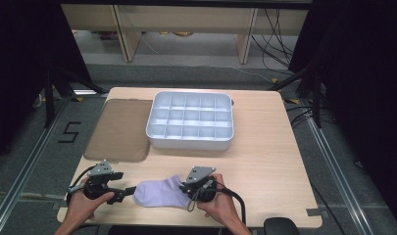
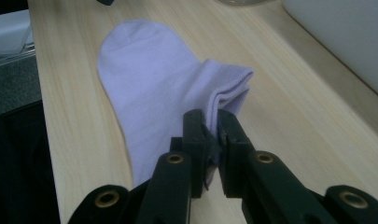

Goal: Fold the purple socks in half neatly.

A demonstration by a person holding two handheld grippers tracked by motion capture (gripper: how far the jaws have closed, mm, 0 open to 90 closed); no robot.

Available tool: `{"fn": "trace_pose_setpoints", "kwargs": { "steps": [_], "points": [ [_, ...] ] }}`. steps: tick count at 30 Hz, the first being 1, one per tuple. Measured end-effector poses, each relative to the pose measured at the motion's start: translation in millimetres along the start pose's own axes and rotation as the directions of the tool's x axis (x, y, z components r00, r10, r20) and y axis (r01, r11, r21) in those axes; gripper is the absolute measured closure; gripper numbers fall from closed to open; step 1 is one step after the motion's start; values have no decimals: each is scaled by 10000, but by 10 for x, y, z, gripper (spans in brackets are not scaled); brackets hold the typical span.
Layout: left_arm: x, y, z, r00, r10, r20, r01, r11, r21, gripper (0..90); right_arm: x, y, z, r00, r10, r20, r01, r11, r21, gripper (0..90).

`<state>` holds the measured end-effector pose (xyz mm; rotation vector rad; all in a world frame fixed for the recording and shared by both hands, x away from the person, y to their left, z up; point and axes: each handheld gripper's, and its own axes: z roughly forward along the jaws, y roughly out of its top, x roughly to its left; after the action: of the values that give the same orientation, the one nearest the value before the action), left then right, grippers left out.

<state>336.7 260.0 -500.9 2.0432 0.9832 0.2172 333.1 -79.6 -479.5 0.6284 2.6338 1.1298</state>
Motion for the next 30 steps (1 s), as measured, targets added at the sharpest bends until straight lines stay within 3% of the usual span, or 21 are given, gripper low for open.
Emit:
{"fn": "trace_pose_setpoints", "kwargs": {
  "steps": [2,10,11,12,14,16,17,19,21,22,23,24,26,28,29,30],
  "points": [
    [-1,-1,1,10000,-14,27,14,10000,-18,181,-46,-19,-79,9998,203,4,-203,9998,84,839],
    [-4,5,26,9997,185,167,-184,9998,-54,181,-317,-148,-268,9994,164,298,-166,9998,68,838],
    [4,9,15,9991,389,149,-392,9991,187,182,-341,-167,-275,9990,268,349,-268,9996,-7,838],
    [-22,3,42,9999,32,143,-31,10000,-46,183,-370,-181,-286,9991,262,318,-263,9997,14,838],
    [-26,-2,53,9999,40,162,-41,10000,61,183,-432,-209,-323,9990,287,344,-292,9995,145,838],
    [-3,4,42,9987,478,203,-484,9983,315,186,-477,-233,-348,9986,345,394,-354,9991,223,837],
    [-25,-2,66,9996,205,215,-207,9997,87,189,-500,-247,-356,9985,370,403,-379,9990,238,837],
    [-39,-6,76,9998,111,178,-112,9999,51,190,-539,-271,-372,9987,370,359,-381,9988,309,837],
    [-27,6,66,9990,364,256,-373,9987,347,189,-559,-296,-375,9985,446,321,-459,9982,397,837],
    [-54,8,85,9995,147,273,-150,9998,123,190,-571,-310,-366,9985,391,392,-404,9987,327,837],
    [-68,10,101,9995,184,261,-184,9998,2,193,-581,-322,-361,9985,426,355,-440,9982,403,837],
    [-92,21,121,9991,16,420,-13,10000,-83,195,-593,-330,-357,9988,367,319,-381,9983,452,837],
    [-116,45,148,9981,186,584,-186,9998,1,196,-611,-346,-353,9984,479,313,-494,9975,500,836],
    [-167,75,200,9974,61,720,-41,9996,-277,198,-637,-361,-363,9984,492,262,-510,9960,729,835],
    [-177,102,220,9956,222,907,-205,9996,-191,211,-649,-380,-343,9985,459,306,-477,9969,621,835],
    [-185,115,236,9946,331,987,-308,9992,-246,249,-662,-385,-348,9984,522,239,-540,9950,837,834]
  ]
}}
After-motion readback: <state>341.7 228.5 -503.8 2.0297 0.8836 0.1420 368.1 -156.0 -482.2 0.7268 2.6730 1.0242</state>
